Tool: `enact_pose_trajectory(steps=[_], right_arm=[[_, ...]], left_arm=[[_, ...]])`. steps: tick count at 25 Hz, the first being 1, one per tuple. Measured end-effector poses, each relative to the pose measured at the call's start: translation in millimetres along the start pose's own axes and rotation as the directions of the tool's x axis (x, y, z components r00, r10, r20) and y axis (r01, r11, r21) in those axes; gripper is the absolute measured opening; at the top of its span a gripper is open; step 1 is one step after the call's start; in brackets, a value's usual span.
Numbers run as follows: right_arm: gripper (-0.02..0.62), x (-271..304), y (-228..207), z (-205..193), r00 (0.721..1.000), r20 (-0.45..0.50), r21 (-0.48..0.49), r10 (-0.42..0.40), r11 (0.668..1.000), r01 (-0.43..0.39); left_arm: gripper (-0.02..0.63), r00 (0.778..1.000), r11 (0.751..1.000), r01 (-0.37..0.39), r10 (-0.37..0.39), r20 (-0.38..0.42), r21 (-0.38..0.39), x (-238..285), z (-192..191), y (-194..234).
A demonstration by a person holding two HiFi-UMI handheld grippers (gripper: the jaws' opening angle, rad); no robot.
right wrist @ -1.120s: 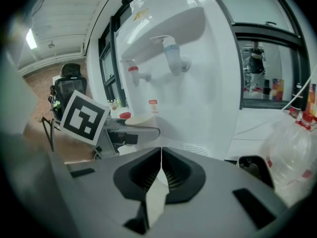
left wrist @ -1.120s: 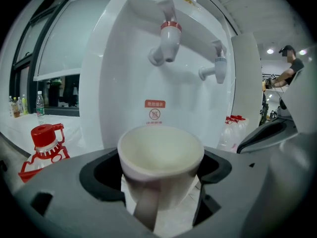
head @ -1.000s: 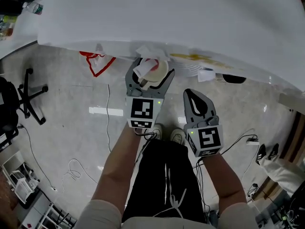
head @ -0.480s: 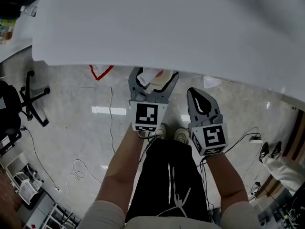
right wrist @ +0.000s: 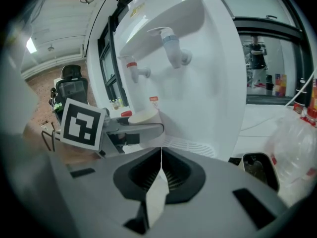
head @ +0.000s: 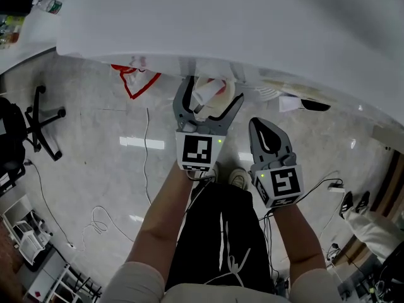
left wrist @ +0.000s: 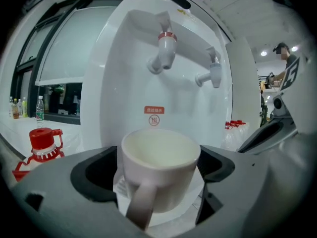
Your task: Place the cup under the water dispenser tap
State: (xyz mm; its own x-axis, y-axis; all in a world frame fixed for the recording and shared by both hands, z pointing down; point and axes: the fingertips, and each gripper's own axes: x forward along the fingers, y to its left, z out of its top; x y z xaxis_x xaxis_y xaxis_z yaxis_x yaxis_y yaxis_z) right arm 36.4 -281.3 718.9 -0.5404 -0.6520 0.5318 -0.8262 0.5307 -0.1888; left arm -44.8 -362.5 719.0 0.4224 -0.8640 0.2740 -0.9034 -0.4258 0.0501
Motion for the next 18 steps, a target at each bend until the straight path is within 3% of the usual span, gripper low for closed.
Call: enact_pose_trajectory(steps=[5,10,18], right_arm=[[0.028,-5.5,2.6,-6.6,1.0,-0.005,0.005,-0.009,1.0,0.009],[0.028,-11.7,9.9,-8.1,1.0,-0.008,0.009,-0.007,1.0,0.007],[0.028,-24.4,25.6,-4.5,1.0,0.002,0.0,0.003,1.0,-0.003]], left_arm=[[0.537,0.999,1.0,0.014,-0.015,0.043,0.023,-2.7,8.1,-10.2],[0.541,0.997,1.0,-0.002,0.002,0.083,0.008,-15.1,28.7,-11.4],[0.54,0.994,0.998,-0.006,-0.001,0.111,0.069,-37.2,53.2,-14.9]])
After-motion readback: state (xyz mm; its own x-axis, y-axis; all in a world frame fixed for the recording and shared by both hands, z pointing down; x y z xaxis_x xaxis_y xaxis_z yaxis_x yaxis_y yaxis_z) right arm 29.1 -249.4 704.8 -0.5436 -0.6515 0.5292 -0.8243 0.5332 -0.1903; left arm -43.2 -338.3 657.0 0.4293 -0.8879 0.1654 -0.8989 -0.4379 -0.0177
